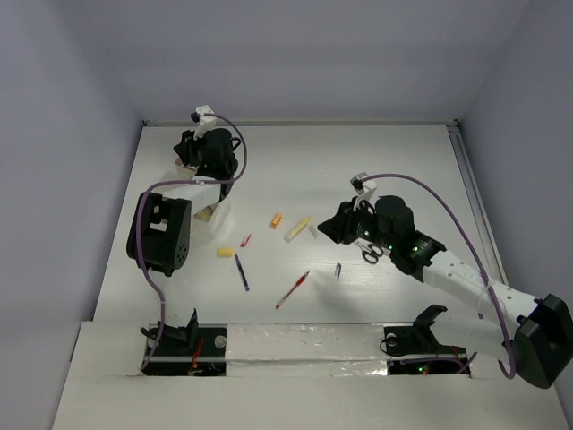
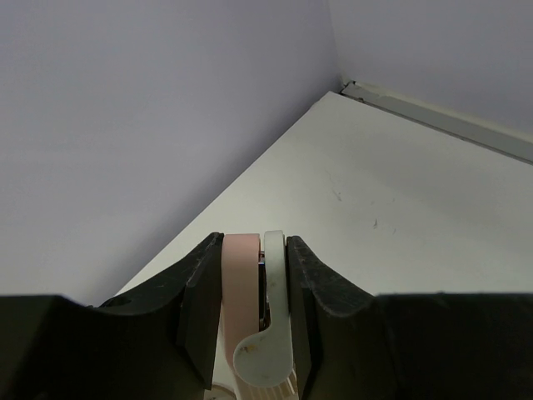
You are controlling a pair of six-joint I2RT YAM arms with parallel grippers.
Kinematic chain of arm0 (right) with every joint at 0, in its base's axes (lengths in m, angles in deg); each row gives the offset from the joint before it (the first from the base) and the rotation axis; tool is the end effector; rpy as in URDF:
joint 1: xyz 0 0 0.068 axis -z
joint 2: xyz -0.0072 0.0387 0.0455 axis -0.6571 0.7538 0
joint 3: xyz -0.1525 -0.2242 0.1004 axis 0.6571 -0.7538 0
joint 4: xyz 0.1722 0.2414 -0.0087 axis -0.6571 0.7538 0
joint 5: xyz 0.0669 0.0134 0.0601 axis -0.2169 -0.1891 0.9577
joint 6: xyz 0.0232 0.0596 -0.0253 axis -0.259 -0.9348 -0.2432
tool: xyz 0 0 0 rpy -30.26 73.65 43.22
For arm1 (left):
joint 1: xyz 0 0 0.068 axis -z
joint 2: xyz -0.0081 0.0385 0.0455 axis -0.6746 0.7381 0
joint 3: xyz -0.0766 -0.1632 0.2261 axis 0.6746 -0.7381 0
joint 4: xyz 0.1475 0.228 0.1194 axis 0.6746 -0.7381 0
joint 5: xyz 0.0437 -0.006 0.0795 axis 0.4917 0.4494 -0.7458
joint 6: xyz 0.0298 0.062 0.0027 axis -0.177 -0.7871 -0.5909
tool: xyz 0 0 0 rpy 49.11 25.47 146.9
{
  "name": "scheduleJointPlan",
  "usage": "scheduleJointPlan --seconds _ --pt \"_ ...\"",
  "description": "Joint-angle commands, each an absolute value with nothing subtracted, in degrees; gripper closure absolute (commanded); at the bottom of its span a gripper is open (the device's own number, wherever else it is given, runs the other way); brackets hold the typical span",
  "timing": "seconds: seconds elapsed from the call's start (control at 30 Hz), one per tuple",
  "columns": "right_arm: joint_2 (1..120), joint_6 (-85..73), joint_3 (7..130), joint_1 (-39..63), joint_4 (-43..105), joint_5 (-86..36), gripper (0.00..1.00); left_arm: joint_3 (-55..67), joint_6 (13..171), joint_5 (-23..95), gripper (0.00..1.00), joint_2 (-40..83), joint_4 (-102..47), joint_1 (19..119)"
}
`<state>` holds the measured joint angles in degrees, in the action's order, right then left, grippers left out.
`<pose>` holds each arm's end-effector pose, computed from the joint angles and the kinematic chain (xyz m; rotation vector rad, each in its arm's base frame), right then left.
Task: Sort the stationery into containers
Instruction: Place the stapler in the storage box.
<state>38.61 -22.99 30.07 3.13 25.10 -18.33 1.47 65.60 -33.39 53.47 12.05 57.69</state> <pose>0.2157 0.1853 0.2669 -0.4209 1.9279 0.9533 0.4560 -0.0741 0.2517 -0.4530 1.5475 0.8018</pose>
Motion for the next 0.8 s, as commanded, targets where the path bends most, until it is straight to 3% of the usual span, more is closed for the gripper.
scheduleJointPlan --seconds 0.0,0.3,0.77 --pt "38.2 -23.0 29.6 3.2 21.4 -17.8 0.67 0.0 64.7 -34.4 0.83 51.8 16.3 57.4" --pt "37.9 -22.9 29.7 3.2 21.6 -18.1 0.67 -0.5 64.9 -34.5 0.77 51.5 16.7 57.4" --pt "38.7 -22.9 29.9 3.2 21.8 -17.9 0.66 -1.0 65.6 -34.3 0.5 48.1 15.7 57.4"
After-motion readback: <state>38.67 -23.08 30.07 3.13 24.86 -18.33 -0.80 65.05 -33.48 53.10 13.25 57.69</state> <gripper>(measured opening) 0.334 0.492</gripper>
